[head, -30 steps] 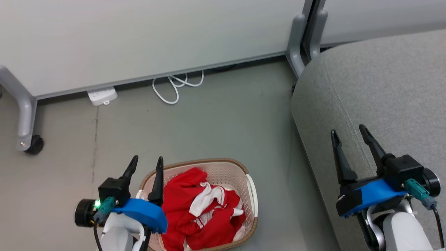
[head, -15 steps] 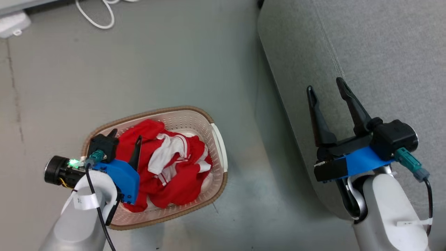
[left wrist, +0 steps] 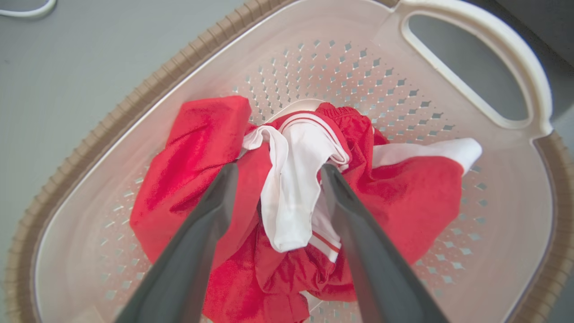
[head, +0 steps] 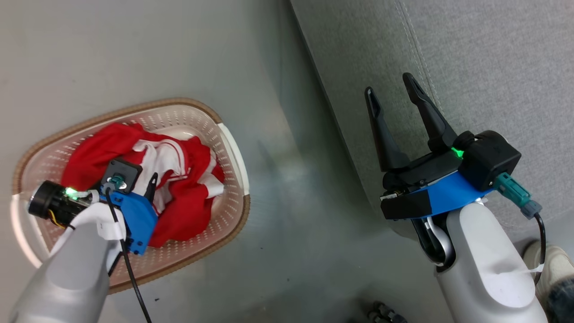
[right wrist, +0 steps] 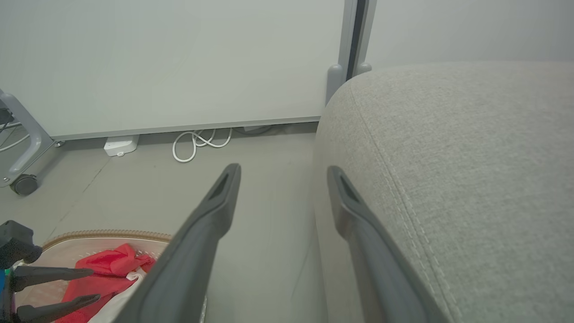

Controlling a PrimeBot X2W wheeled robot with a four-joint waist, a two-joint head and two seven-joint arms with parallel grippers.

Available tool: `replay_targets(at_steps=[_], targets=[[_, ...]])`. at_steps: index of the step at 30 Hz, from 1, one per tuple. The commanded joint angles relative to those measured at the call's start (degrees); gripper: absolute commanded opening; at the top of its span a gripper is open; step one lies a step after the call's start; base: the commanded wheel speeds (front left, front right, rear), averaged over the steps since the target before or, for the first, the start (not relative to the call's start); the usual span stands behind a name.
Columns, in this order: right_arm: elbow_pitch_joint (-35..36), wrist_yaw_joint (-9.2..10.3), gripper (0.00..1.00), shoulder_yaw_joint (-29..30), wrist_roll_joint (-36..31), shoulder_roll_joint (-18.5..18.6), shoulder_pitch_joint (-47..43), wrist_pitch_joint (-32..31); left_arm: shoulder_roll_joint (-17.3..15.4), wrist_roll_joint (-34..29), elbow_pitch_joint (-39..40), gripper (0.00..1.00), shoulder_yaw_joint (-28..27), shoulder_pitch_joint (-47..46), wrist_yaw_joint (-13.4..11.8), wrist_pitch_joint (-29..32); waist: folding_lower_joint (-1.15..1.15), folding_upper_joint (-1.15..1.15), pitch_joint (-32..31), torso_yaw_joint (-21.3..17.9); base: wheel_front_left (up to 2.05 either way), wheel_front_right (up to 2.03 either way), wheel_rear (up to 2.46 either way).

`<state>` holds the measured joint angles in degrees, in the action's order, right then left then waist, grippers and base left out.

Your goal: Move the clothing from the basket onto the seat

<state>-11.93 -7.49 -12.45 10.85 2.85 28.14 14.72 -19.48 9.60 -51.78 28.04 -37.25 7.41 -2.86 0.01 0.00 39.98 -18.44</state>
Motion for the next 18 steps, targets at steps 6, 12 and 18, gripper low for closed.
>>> replay_targets(at_steps=[6,12,18], targets=[[1.6,-0.01,1.0,-2.1,1.8,0.1,1.9,0.5,-3.3,-1.1,-2.4,1.0,2.2,-4.2,-0.2,1.7,-0.01,0.0,5.1,-3.1,0.0,0.0,0.0],[3.1,-0.01,1.0,-3.7,3.9,0.1,2.1,0.5,-5.3,-2.0,-3.5,1.0,2.8,-6.0,-1.9,2.7,-0.01,0.0,7.2,-4.2,0.0,0.0,0.0],[4.1,-0.01,1.0,-4.7,5.0,0.1,2.3,0.5,-7.2,-3.1,-4.3,1.0,3.4,-7.6,-4.1,5.2,-0.01,0.0,9.1,-4.9,0.0,0.0,0.0]])
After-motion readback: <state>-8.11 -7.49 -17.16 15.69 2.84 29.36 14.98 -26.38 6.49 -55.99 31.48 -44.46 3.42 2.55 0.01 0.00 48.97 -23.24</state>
